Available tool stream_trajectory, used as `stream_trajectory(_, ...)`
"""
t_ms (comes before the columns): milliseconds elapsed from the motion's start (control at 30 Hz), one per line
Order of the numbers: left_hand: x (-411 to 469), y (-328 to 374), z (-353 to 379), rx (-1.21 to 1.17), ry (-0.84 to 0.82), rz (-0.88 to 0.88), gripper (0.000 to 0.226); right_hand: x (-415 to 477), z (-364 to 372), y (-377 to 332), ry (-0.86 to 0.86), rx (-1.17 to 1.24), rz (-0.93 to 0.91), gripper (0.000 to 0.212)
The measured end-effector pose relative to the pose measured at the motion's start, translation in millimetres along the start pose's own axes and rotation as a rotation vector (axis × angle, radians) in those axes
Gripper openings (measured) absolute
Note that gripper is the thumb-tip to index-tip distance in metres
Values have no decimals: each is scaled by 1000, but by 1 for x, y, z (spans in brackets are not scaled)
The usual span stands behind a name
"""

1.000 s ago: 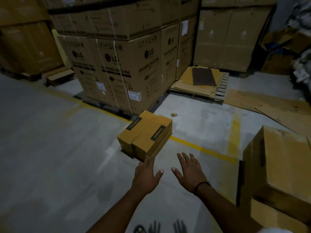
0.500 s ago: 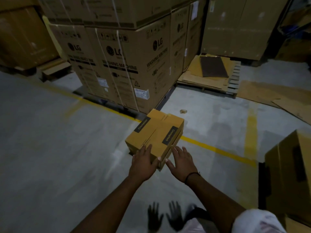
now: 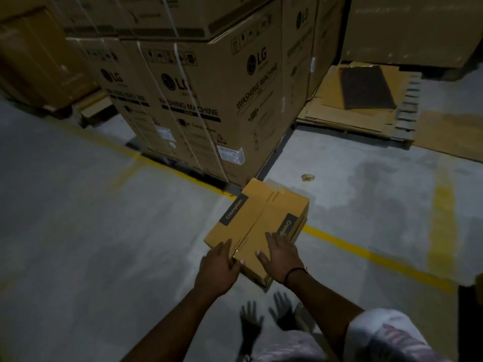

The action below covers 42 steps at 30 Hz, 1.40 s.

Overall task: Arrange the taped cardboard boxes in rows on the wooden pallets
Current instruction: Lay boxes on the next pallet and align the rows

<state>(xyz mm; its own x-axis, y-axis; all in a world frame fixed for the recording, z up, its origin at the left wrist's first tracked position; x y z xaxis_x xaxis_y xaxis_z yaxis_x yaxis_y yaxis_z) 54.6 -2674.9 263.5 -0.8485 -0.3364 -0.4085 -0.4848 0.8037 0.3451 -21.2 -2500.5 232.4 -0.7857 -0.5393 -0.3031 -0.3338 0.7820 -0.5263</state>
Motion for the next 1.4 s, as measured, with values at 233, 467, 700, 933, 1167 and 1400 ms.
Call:
stream_trajectory(233,76,32,-10,44,-32,-32,79,72,-31,39,-46,17,10,78)
stream_trajectory(467,131,47,16,37,-160,-14,79,98,-21,76,-75,63,105,76)
stream_trajectory(700,199,36,60,-67,-302,-22,74,117,14,106,-37,83,215,85)
stream_trajectory(933,288,-10,116,-155,-375,-93,64,180,72,119,-139,111,328,105)
stream_trajectory(1167,404,-52,220,-58,-394,96,71,319,188,162,-270,2,201,80)
stream_trajectory(1400,469,-114,303,-20,-436,84,73,407,274,200,-393,-93,136,78)
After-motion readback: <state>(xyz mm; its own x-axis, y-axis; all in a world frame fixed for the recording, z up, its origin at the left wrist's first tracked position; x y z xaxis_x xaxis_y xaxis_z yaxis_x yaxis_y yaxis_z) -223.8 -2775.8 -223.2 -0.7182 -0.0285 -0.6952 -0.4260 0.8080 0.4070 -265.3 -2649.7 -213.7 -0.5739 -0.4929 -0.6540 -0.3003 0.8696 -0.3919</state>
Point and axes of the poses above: each hand's wrist, its own x-axis towards the middle knuckle, its own z-axis out of the palm, y = z × x, the point moved 9 cm from there along x, towards the middle knuckle, and after that the axes turned 7 degrees about -z, right-handed, at the moved point
